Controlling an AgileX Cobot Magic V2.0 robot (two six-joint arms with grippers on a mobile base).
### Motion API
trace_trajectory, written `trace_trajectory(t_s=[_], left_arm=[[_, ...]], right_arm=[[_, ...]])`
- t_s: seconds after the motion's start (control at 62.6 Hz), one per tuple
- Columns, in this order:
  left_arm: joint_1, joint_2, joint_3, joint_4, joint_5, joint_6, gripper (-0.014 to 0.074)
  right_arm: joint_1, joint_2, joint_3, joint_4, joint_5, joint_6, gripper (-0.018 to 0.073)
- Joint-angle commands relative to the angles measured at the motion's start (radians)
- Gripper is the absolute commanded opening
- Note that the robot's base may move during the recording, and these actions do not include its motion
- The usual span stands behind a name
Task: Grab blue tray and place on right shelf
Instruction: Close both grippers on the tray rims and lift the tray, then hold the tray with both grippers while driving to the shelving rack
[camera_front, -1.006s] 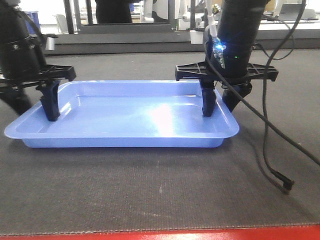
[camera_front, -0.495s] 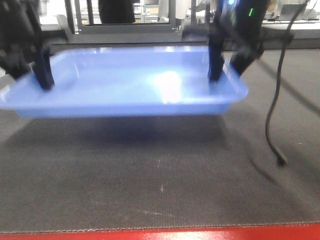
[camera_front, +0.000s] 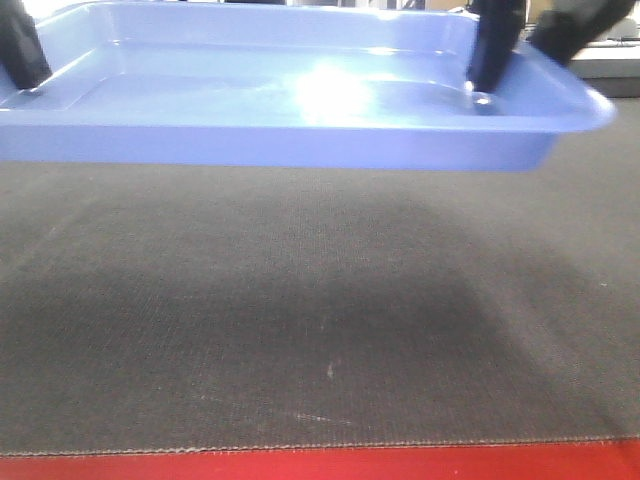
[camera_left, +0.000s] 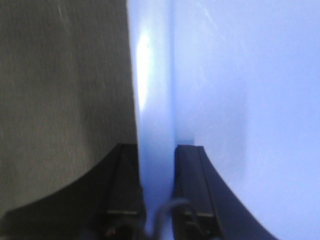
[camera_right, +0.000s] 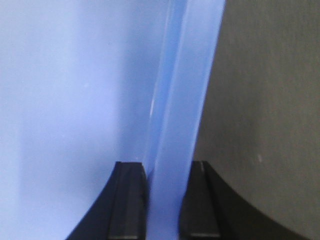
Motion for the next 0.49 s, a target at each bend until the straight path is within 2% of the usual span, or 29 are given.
trace_trajectory(t_s=[0.0, 0.08, 0.224, 0.351, 0.479], left_arm=[[-0.082, -0.060, -0.019, 0.145, 0.041, -0.040, -0.0041], [-0.139, -0.072, -0.019, 0.184, 0.068, -0.070, -0.0041], [-0.217, -0.078, -0.033, 0.189, 0.106, -0.098, -0.0041], [-0.245, -0.078, -0.058, 0.187, 0.129, -0.124, -0.0041], [-0.247, -0.078, -0.096, 0.159, 0.137, -0.124, -0.0041]], right_arm=[[0.017, -0.081, -0.011, -0.077, 0.013, -0.025, 0.0057], [0.036, -0.120, -0.011, -0.098, 0.042, -0.025, 0.0057], [0.042, -0.186, -0.011, -0.112, 0.062, -0.025, 0.0057], [0.042, -0.238, -0.011, -0.112, 0.081, -0.025, 0.0057], [0.042, -0.275, -0.011, -0.112, 0.091, -0.025, 0.0057]])
